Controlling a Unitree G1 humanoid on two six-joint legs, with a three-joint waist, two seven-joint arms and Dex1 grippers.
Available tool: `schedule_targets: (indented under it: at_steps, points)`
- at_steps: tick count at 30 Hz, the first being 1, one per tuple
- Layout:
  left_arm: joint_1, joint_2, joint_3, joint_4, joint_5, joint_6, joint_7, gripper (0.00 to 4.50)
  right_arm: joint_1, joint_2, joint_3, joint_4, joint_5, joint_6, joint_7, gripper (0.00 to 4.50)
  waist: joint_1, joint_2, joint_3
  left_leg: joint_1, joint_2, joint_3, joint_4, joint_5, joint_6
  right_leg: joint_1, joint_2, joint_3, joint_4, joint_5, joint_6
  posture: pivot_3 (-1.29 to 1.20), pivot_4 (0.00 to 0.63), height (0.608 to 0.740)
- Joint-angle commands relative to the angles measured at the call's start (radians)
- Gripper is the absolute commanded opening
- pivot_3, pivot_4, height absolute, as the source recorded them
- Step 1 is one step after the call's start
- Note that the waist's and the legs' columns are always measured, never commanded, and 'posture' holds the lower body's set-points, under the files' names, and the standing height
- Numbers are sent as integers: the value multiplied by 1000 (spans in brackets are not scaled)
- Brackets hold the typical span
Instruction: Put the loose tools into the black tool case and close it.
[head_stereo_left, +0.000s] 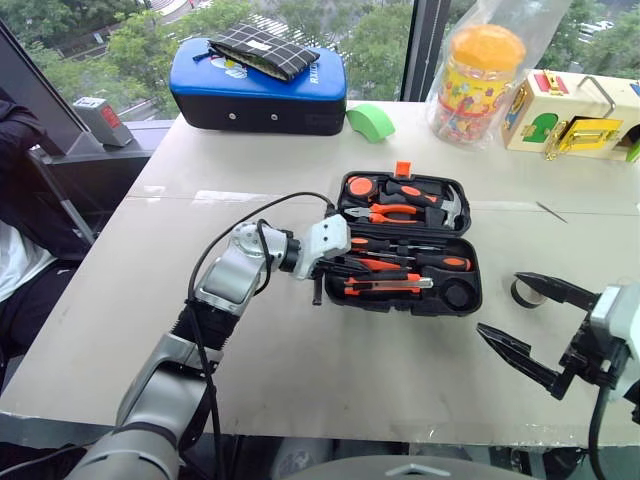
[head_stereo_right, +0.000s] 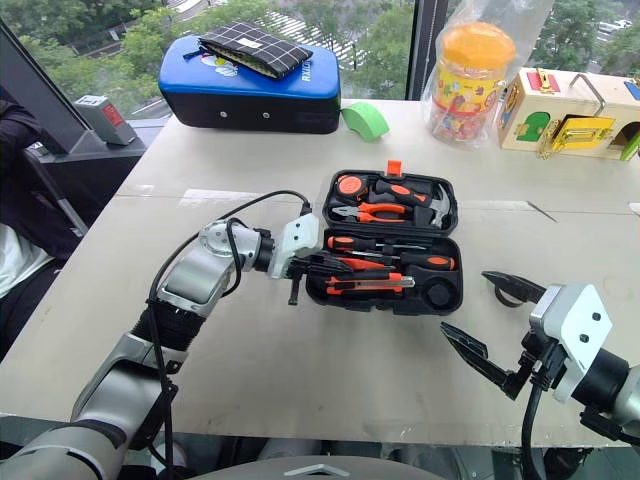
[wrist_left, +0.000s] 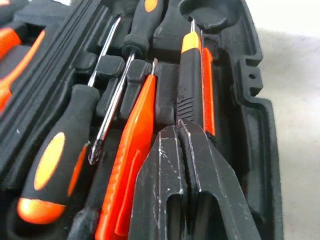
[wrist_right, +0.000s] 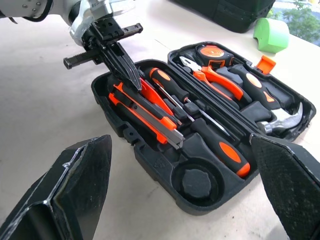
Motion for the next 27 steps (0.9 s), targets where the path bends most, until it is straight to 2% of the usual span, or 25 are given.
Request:
schedule_targets:
  at_steps: [1, 10, 14, 20, 23, 24, 27]
  points:
    - [32, -8, -62, 27, 73, -91, 41, 46, -7, -3, 0, -14, 3, -16, 3, 4500, 4, 0, 0, 1, 0, 1, -1, 0, 0, 0, 0, 1, 0, 0, 0, 0, 150, 740]
    - [-24, -44, -116, 200, 160, -363, 63, 46, -37, -18, 4, -12, 17, 0, -2, 4500, 12, 0, -2, 3, -3, 2, -1, 0, 0, 2, -3, 1, 0, 0, 0, 0, 150, 740]
    - [-48, -89, -45, 233, 96, -345, 102, 46, -41, -21, 7, -15, 18, 3, -7, 4500, 16, 2, -3, 3, -3, 2, -1, 0, 0, 2, -3, 0, 0, 0, 0, 0, 150, 740]
    - [-22, -117, 123, 55, -174, -52, 63, 46, 4, 8, -32, -11, 3, 1, -22, 4500, 10, -1, -1, 1, -3, 0, 0, 0, 0, 1, -4, -2, 0, 0, 0, 0, 150, 740]
    - [8, -100, 162, -91, -300, 123, 47, 46, 19, 31, -59, -5, -42, 16, -83, 4500, 4, -1, -1, 0, -2, 0, 0, 0, 0, 0, -3, -2, 0, 0, 0, 0, 150, 740]
    - [18, -80, 171, -148, -353, 197, 32, 46, 23, 25, -59, 0, -36, 73, -129, 4500, 2, -1, -1, 0, -1, 0, -1, 0, 0, 0, -2, -2, 0, 0, 0, 0, 150, 740]
    - [53, -18, 178, -307, -465, 348, 0, 833, 19, -21, -71, 36, 43, 233, -193, 4500, -5, 0, -1, 1, 0, 0, -1, 0, 0, 0, -1, -1, 0, 0, 0, 0, 150, 740]
